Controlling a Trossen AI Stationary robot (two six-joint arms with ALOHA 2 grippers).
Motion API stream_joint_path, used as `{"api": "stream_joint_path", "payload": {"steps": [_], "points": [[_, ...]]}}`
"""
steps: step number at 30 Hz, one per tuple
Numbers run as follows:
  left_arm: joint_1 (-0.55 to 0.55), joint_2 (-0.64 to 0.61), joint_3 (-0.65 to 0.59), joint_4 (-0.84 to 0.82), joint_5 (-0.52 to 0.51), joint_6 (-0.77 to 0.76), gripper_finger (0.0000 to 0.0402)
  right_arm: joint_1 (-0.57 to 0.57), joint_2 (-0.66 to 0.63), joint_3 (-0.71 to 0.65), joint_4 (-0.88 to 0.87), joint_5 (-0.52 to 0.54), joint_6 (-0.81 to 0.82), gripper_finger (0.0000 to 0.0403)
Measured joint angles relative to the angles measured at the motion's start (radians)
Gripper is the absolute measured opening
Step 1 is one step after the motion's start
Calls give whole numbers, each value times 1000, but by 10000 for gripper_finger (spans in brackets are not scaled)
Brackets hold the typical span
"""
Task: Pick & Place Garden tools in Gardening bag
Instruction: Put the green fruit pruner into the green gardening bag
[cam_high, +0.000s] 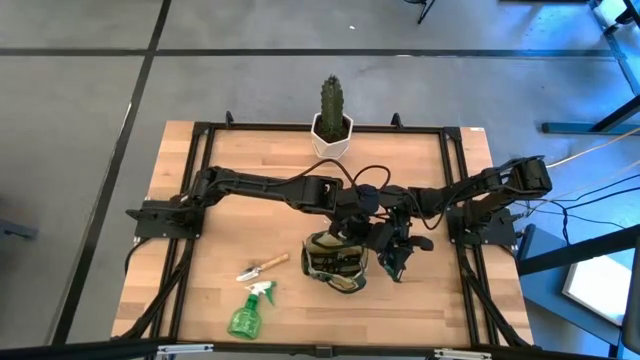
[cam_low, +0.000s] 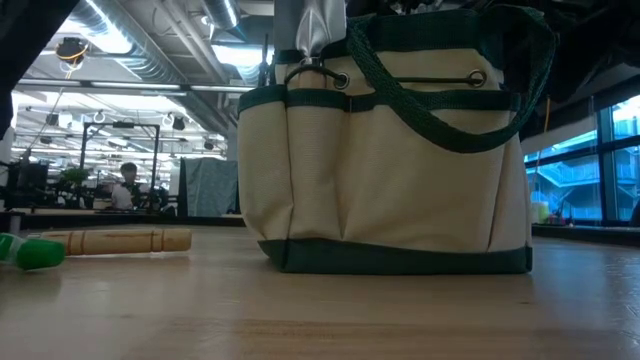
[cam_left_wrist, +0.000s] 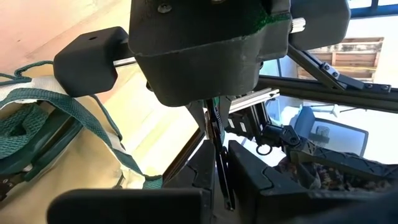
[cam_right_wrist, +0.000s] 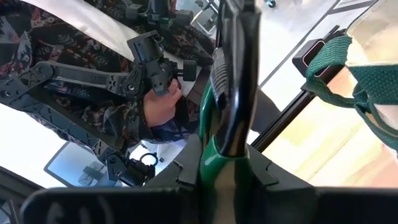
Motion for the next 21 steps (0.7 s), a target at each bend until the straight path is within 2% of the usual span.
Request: {"api": "stream_joint_path", "payload": {"steps": [4,11,21], "points": [[0,0,0,-4,1,5,16,0,0,0,2,16,1,60],[0,-4,-1,-10,1,20,15,0,0,0,-1,77,8,127],[-1,-32,-2,-89,-33,20,14,-18,-2,2,-32,134,42,135]]}}
